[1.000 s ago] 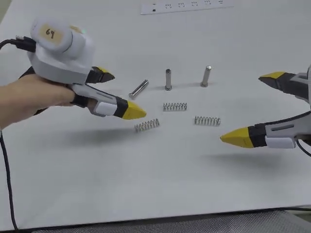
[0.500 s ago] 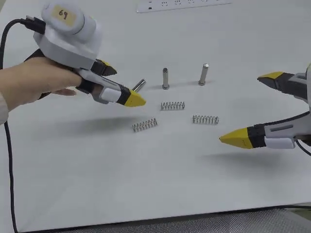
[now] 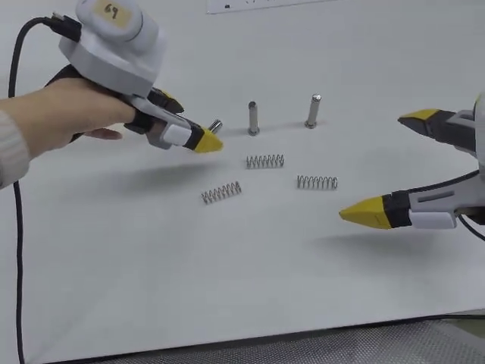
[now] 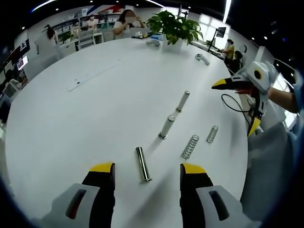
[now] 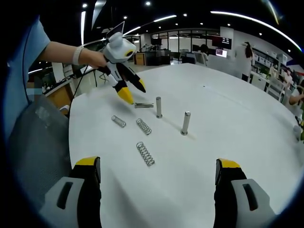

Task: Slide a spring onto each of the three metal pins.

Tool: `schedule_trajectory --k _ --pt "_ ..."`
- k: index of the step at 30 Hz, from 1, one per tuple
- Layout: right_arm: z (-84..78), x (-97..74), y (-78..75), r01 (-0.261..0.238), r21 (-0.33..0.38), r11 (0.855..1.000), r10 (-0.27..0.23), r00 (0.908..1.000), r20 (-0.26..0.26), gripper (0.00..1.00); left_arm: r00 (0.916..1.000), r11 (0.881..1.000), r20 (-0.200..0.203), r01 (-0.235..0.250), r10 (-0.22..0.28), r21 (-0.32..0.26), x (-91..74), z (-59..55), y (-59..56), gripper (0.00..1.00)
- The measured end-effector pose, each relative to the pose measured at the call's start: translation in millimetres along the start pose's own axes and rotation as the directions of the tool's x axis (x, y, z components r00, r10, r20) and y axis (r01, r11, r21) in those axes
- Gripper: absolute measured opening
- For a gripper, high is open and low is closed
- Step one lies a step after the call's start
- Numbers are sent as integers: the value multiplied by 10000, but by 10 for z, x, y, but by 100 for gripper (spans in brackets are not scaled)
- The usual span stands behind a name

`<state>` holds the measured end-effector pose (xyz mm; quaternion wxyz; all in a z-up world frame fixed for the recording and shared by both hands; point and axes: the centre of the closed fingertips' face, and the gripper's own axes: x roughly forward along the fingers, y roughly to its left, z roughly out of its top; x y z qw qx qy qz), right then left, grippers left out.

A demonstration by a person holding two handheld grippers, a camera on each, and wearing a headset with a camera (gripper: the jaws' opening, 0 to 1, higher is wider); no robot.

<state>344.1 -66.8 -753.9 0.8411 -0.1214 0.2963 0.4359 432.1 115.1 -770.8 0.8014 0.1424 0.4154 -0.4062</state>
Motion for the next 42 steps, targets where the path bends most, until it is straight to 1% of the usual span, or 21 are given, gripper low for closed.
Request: schedule_trajectory --k 3,5,8,12,14,19,24,26,28,33,42 --pt "-7 2 -4 9 32 10000 -9 10000 -7 100 10000 9998 -15 -70 69 -188 17 12 25 47" --pt "-12 3 -8 16 53 10000 -15 10000 -10 100 10000 9999 -56 8 -9 -161 30 21 20 44" --pt "-15 7 -14 26 80 10000 -26 10000 -11 100 9999 9999 -99 35 -37 -146 58 38 17 41" --pt "-18 13 -13 16 114 9999 -16 10000 -21 100 9999 9999 -127 -13 12 -101 91 71 25 37" --pt "-22 14 -13 14 124 9999 -13 10000 -30 100 9998 10000 -193 -24 23 -36 116 71 62 37" --pt "-34 11 -19 32 182 9998 -31 10000 -38 100 9996 10000 -285 -28 27 -28 157 61 64 34" --pt "-51 6 -26 63 238 9997 -61 10000 -64 100 9991 9999 -412 -73 67 -144 204 40 93 29" --pt "-54 4 -28 75 274 9996 -74 10000 -57 100 9989 9997 -447 -141 132 -198 235 28 126 25" --pt "-61 2 -30 86 284 9996 -84 9999 -72 100 9987 9996 -491 -156 144 -242 221 35 115 22" --pt "-71 -3 -38 102 320 9994 -99 9999 -87 100 9986 9992 -495 -192 175 -337 229 49 102 18" --pt "-86 -12 -49 129 355 9993 -125 9999 -102 100 9979 9981 -631 -212 175 -578 273 23 83 11"
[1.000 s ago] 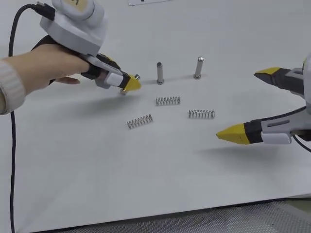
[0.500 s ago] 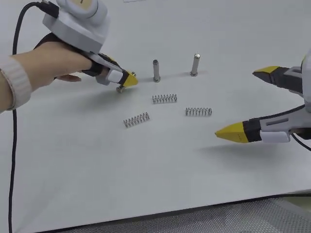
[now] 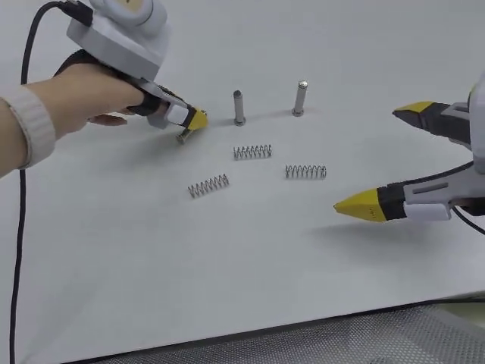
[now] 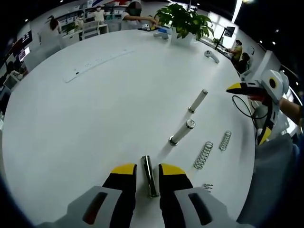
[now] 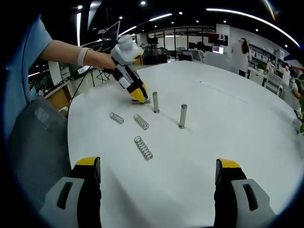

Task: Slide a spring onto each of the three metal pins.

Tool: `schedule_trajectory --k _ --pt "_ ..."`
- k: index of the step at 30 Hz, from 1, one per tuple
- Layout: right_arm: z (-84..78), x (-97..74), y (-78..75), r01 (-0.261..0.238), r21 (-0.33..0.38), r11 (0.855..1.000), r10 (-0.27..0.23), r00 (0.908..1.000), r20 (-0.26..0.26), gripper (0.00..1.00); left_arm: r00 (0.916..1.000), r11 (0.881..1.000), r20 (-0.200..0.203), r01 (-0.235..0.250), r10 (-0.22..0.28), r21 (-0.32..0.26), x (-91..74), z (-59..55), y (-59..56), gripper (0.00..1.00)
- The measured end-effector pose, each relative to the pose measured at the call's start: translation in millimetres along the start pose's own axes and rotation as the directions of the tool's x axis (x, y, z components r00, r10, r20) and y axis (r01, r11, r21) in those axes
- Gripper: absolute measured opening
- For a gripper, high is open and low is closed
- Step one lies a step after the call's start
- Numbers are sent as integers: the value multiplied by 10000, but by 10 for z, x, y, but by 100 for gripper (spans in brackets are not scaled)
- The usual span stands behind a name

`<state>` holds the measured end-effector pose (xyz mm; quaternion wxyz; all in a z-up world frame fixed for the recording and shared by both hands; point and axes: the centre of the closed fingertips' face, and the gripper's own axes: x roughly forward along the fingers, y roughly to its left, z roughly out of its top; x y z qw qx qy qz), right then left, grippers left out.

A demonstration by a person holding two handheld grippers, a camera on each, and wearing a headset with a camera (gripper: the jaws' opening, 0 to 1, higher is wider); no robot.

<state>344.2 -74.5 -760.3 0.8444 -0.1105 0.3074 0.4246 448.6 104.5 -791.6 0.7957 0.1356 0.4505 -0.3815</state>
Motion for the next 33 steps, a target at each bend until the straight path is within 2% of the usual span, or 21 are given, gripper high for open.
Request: schedule_trajectory --k 5,17,20,24,26,33 --pt "-22 -2 8 -5 -28 10000 5 10000 -51 100 9999 9999 -91 -77 76 -99 35 -5 50 9" --pt "-34 -10 6 38 -82 10000 -38 10000 -78 100 9994 9994 -307 -195 187 -275 67 -35 48 6" --pt "-36 -9 13 36 -68 10000 -36 10000 -66 100 9994 9991 -242 -250 241 -355 88 -17 71 5" --pt "-46 -6 28 28 -111 9999 -29 9999 -102 100 9994 9991 -238 -270 263 -325 93 -13 15 3" --pt "-50 -4 35 14 -103 9999 -15 9999 -108 100 9992 9990 -252 -305 297 -339 105 -6 38 2" --pt "-55 -2 46 22 -135 9999 -23 9999 -120 100 9988 9983 -333 -360 345 -449 100 -27 11 1"
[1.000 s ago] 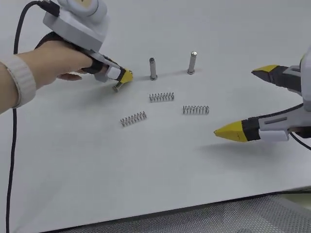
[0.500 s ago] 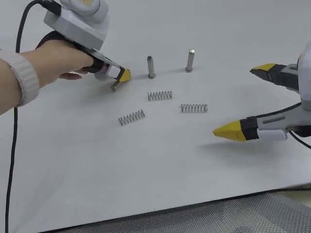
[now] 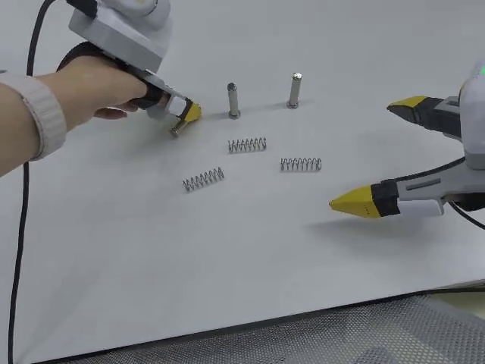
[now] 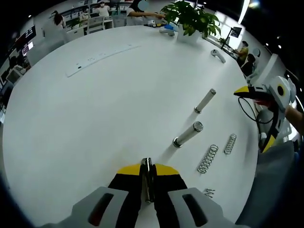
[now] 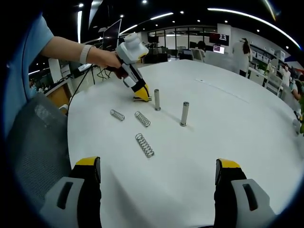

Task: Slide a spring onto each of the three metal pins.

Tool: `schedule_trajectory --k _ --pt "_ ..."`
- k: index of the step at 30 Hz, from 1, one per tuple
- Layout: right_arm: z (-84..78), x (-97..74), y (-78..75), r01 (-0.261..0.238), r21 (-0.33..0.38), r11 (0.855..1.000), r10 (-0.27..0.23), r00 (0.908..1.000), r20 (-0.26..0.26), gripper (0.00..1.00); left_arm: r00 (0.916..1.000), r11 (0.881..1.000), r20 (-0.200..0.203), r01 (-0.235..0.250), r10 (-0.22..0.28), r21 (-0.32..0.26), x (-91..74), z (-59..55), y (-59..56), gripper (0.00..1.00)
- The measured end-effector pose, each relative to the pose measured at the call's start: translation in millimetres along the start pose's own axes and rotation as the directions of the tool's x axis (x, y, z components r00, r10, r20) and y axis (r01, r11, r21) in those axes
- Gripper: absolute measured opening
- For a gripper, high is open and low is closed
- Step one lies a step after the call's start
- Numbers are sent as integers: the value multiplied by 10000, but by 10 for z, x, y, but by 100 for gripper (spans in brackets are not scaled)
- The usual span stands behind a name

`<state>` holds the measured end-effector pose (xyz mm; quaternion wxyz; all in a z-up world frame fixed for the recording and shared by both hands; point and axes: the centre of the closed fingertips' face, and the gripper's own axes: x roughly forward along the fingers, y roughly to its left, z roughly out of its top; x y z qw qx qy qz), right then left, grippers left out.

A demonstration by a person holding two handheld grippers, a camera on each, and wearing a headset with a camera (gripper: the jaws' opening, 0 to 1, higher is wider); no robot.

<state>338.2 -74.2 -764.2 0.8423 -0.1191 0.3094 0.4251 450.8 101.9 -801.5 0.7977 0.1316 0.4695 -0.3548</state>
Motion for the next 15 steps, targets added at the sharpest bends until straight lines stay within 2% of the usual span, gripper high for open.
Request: schedule_trajectory --k 10,15 --pt "1 12 35 -26 -13 10000 26 10000 23 100 9999 9997 25 -170 171 -153 -2 -21 -64 0" --pt "7 12 40 -25 -15 10000 25 10000 16 100 9998 9996 72 -184 186 -235 -3 -7 -38 0"
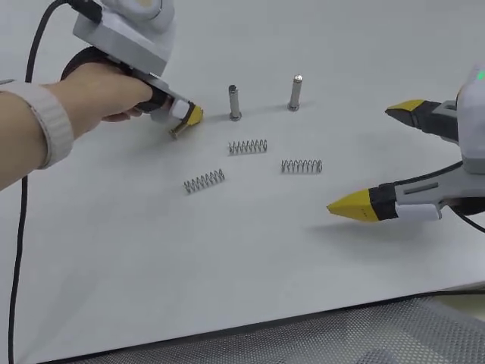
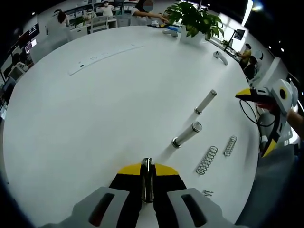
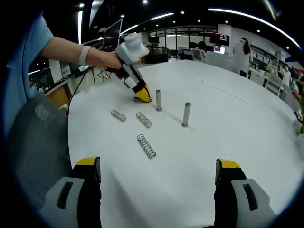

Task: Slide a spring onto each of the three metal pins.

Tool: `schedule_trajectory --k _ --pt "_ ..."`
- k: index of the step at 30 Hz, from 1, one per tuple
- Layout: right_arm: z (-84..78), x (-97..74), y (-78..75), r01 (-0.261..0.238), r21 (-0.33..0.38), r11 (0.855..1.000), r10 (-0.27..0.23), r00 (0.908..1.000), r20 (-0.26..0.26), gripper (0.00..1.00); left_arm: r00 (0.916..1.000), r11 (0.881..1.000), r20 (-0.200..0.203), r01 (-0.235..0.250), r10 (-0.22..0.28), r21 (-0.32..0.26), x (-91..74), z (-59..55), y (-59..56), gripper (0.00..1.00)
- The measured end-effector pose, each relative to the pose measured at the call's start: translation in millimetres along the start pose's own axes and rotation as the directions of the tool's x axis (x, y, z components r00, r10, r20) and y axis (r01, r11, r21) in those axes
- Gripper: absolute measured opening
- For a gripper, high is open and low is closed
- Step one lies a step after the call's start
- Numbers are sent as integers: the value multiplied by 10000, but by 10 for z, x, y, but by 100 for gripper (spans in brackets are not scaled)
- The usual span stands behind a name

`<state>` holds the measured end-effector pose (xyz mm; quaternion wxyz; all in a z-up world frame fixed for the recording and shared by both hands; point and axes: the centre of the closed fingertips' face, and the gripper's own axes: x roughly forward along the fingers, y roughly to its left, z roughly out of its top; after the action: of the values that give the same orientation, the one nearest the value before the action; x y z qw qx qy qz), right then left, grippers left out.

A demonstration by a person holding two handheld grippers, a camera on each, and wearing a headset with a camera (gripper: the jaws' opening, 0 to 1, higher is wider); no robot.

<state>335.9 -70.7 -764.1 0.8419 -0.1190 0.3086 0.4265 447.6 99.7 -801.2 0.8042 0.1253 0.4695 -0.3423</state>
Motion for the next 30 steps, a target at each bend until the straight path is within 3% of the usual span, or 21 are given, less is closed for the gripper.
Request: schedule_trajectory --k 12,20,27,30 --pt "3 11 10 -34 -81 10000 34 10000 -69 100 9998 9998 217 13 -9 -177 -99 -20 -5 0" --pt "21 29 25 -91 -123 9999 91 9999 -58 100 9991 9995 430 -24 38 -304 -183 -14 92 0" --pt "25 36 31 -117 -144 9998 116 9999 -56 100 9981 9991 612 -88 113 -420 -312 1 21 0" --pt "24 39 34 -124 -148 9998 123 9999 -61 100 9977 9987 664 -106 139 -505 -336 9 61 0"
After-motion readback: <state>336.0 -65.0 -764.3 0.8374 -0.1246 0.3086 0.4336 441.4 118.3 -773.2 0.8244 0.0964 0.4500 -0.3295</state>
